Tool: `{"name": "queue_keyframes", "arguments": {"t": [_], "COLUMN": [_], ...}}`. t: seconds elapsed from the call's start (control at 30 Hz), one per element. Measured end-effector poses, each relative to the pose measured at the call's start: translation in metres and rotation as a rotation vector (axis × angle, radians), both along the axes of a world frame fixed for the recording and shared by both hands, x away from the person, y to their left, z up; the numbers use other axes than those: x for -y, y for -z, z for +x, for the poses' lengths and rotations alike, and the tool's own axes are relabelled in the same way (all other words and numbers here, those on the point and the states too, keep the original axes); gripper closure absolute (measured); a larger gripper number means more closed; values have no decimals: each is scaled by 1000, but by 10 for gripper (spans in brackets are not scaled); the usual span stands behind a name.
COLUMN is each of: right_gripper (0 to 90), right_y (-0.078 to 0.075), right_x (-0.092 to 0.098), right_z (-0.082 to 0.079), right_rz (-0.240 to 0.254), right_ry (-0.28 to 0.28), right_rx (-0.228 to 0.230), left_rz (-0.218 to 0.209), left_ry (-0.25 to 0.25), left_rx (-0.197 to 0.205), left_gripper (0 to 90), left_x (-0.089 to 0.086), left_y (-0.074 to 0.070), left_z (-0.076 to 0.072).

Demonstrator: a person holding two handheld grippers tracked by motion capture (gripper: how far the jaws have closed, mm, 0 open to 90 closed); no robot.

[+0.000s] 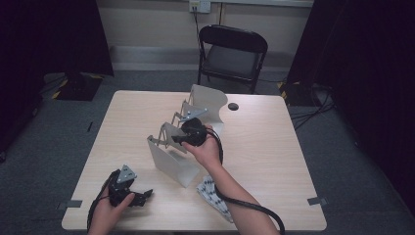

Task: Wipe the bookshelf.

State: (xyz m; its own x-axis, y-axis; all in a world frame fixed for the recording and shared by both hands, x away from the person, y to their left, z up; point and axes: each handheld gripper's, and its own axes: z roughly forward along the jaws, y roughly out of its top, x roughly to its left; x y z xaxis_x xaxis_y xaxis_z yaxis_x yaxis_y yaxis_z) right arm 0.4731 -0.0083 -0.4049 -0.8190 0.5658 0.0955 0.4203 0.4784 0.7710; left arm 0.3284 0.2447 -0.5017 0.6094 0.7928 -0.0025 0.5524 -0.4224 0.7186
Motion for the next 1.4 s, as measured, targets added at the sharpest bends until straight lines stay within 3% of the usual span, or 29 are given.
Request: {"name": "queue_keyframes", "arguments": {"t": [0.07, 0.27, 0.43, 0.57, 0.7, 0.83, 1.1, 1.4], "right_gripper": [865, 883, 883, 882, 834, 761, 663, 638], "right_y": [1, 2, 3, 3, 3, -2, -6, 15], "right_x": [2, 3, 3, 4, 8, 12, 31, 73], "right_z": [1, -1, -1, -2, -2, -5, -24, -54], "right_rz": [4, -2, 4, 7, 54, 54, 35, -8], "right_ry": [2, -4, -4, -4, 2, -8, -26, -57], "right_rx": [2, 39, 43, 53, 39, 57, 88, 88], "left_rz": [0, 10, 6, -9, -37, -42, -37, -43], "left_ry": [0, -3, -1, 25, 67, 107, 151, 179], "left_rx": [0, -3, -13, -17, 0, -4, -17, -32], "left_gripper": [19, 18, 23, 108, 153, 155, 160, 178], "left_x": [0, 0, 3, 8, 17, 29, 41, 52], "left_y": [0, -1, -2, -7, -16, -19, -20, -19], "left_z": [0, -1, -4, -7, -11, -14, -17, -15]}}
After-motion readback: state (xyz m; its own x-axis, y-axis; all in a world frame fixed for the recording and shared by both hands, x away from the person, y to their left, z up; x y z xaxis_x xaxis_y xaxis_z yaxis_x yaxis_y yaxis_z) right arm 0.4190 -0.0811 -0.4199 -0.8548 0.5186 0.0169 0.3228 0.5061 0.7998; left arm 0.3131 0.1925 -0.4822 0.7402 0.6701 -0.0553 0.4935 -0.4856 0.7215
